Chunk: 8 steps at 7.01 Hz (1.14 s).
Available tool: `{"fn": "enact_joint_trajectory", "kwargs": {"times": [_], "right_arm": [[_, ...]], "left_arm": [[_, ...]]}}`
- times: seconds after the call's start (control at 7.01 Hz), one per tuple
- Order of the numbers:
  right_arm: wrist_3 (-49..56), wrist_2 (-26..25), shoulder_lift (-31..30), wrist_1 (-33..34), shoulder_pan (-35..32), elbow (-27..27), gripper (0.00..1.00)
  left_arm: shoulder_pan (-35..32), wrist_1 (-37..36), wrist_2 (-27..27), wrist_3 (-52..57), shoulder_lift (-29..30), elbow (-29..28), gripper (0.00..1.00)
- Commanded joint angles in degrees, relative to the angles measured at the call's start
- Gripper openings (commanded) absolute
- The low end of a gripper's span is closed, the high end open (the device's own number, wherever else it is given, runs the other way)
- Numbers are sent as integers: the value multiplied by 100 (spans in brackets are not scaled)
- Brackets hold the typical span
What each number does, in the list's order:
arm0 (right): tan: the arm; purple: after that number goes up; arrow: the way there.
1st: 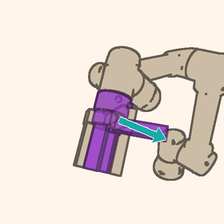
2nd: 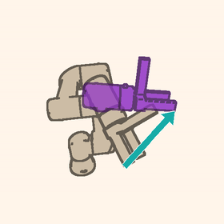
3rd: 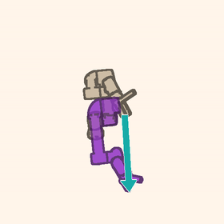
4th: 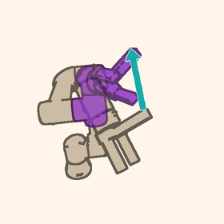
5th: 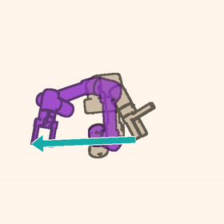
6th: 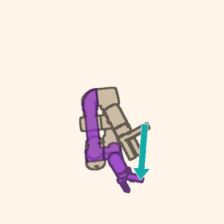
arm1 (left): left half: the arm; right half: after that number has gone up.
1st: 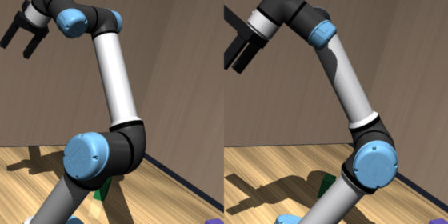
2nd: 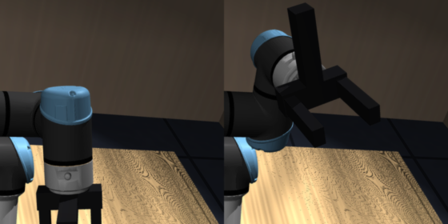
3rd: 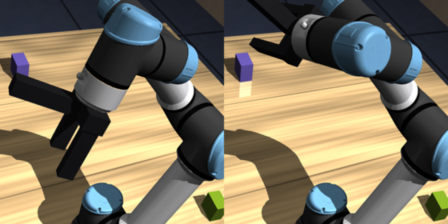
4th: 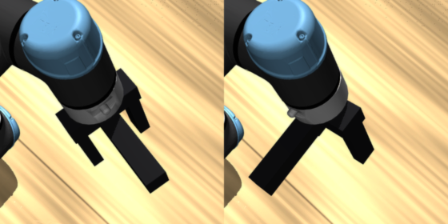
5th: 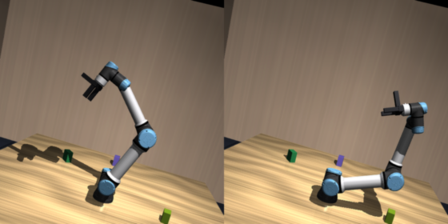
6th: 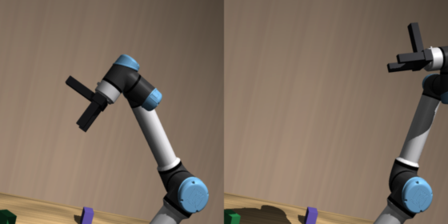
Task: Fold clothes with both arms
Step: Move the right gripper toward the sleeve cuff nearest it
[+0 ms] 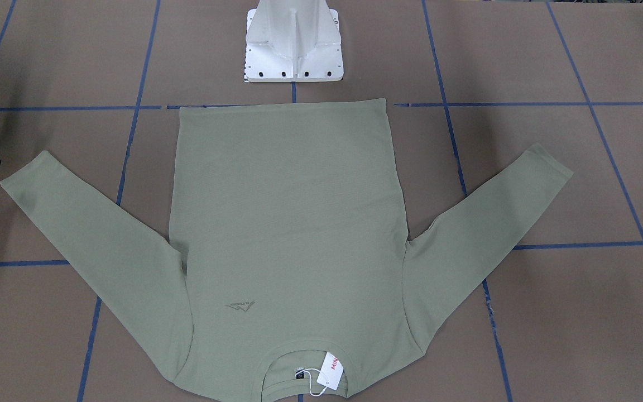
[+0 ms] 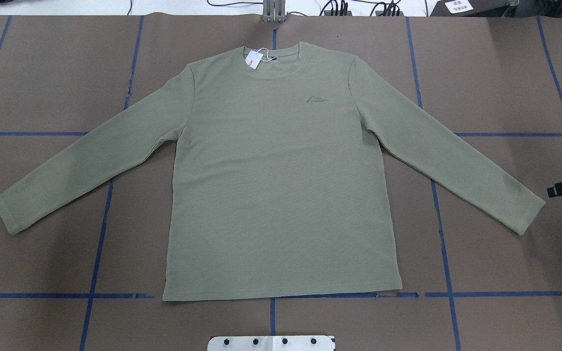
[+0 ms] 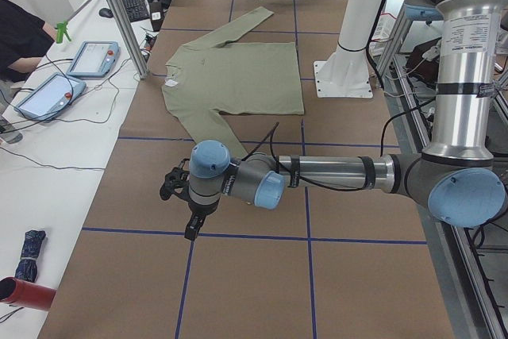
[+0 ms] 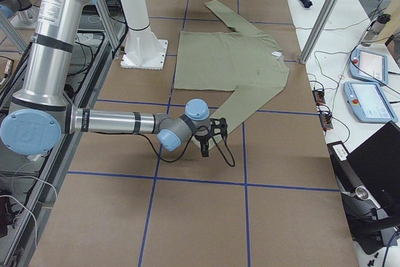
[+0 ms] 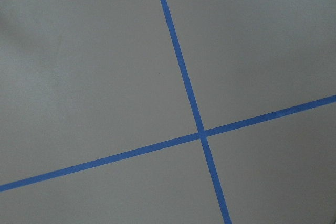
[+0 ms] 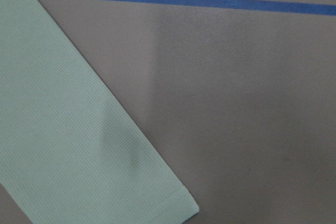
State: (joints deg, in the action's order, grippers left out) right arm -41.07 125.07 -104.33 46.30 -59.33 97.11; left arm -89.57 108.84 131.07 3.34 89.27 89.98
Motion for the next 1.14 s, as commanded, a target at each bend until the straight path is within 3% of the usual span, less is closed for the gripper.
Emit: {"fn": "enact_joint_trajectory", "kwargs": {"times": [0.0, 1.0], "right_arm": [[-909, -622, 97, -25, 945, 45, 100], [-920, -546, 9, 54, 1020, -52, 100]], "left_arm": [[1, 181, 7, 0, -59, -7, 100], [1, 182, 16, 0, -68, 19, 100]]}}
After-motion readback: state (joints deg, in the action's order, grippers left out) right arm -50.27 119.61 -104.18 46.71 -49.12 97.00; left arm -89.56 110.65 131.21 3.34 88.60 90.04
